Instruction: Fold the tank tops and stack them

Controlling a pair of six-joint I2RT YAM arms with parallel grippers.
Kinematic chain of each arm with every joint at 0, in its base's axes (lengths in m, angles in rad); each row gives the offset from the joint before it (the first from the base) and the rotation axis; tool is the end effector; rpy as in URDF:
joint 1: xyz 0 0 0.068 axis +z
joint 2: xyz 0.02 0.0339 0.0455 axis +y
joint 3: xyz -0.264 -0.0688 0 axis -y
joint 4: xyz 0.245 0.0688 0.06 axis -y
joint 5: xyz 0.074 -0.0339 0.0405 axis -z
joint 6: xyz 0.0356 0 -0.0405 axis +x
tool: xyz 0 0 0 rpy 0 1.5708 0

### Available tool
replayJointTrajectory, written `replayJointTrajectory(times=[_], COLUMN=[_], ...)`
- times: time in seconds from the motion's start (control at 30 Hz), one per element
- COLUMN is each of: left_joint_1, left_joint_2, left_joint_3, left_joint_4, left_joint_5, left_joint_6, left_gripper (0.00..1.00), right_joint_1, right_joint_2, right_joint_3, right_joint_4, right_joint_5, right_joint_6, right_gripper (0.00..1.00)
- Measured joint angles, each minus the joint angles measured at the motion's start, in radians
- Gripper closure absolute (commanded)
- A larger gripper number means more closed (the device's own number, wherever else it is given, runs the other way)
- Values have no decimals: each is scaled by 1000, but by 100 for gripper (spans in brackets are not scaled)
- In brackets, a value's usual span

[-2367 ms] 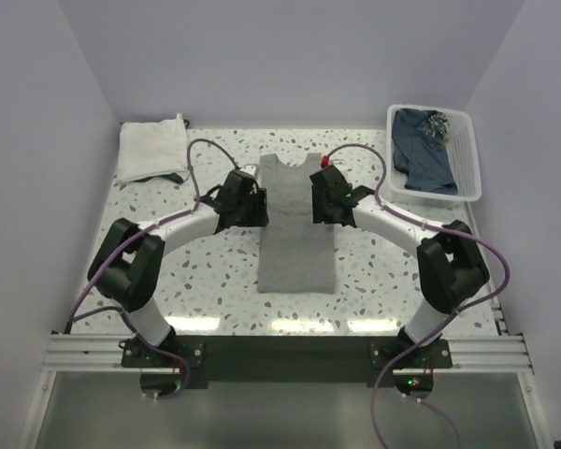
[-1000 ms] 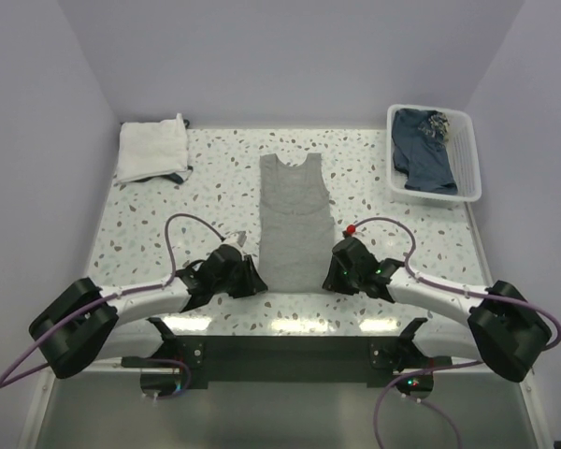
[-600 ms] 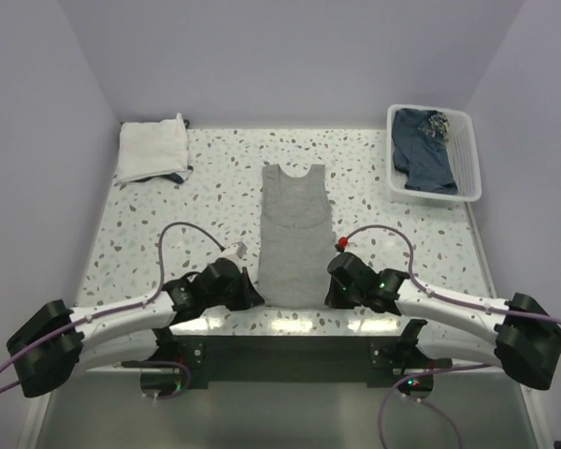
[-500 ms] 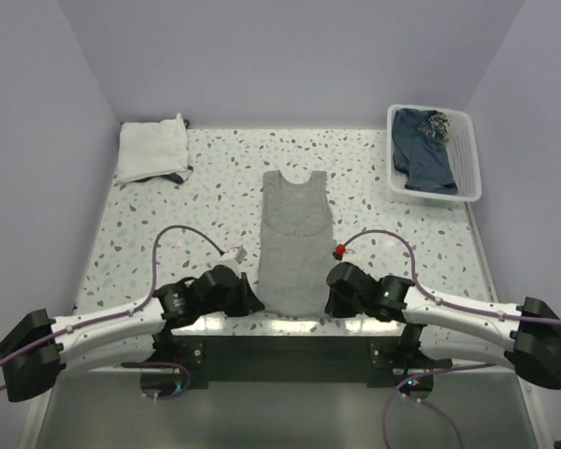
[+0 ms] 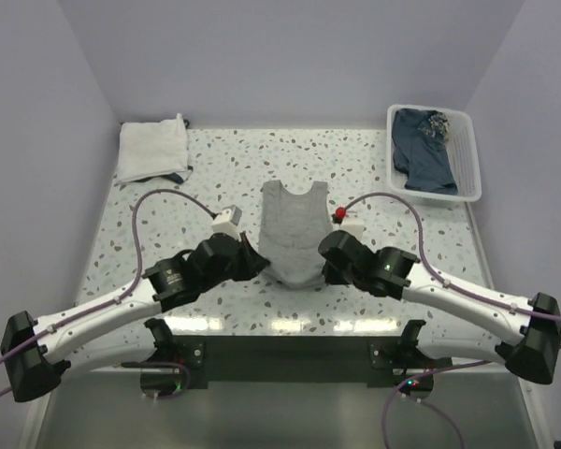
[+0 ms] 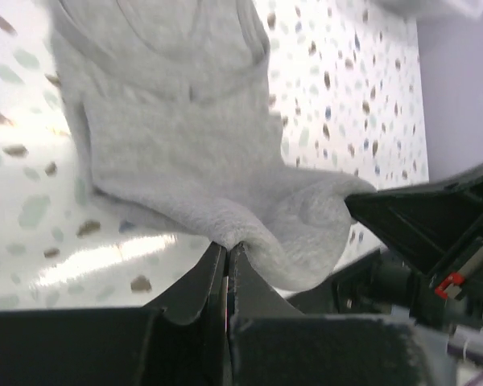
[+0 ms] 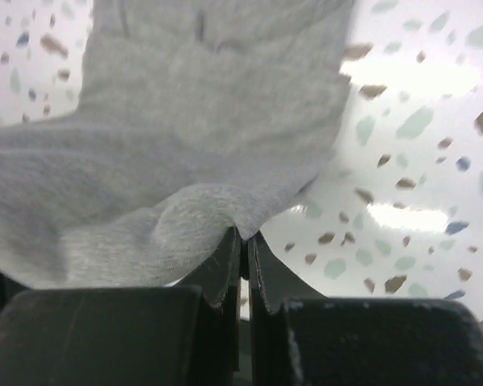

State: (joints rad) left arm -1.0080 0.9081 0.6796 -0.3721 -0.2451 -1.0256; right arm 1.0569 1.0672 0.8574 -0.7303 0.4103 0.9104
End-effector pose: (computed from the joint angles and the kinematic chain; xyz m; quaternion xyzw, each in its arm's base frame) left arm 0.1137 -0.1640 0.2632 -0.0647 0.8775 -0.3367 0.3354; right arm 0.1144 0.1738 0.2663 -0.0051 0.9329 0.1455 0.3294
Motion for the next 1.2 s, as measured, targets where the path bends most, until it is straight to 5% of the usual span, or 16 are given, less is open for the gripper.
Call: replayJointTrajectory(times=[0.4,0.5,0.53,0.57,0.63,0.8,0.97,1.2], left_joint_1=[401,491,518,543,586,661,685,684], left_joint_2=[463,653,734,819,985,1204,1194,822], left_joint_3=[337,496,566,635,752,784,755,442], left_joint_4=[270,337,362,387,441,502,497,492], left_joint_5=[103,172,197,225,280,383,402,307], left_joint_6=[209,242,254,265,273,260,263,197], left_gripper=[100,91,83,60,49,34,33,36], right_joint_1=[-450,-550,-579,-603,-646,-695,-692,-575], right_joint_2=[460,620,680,742,859,1030,1041,888], right_joint_3=[421,583,640,694,789,856,871,706], right_joint_4=[137,164,177,183,203,212,195,235], right_joint_5=[-141,-198,-216,-233,-262,-302,-288,-195], right_joint_6=[-335,-377,-388,-393,-415,-441,-452,-460], right_gripper=[100,84,66,57,37,27,27,42])
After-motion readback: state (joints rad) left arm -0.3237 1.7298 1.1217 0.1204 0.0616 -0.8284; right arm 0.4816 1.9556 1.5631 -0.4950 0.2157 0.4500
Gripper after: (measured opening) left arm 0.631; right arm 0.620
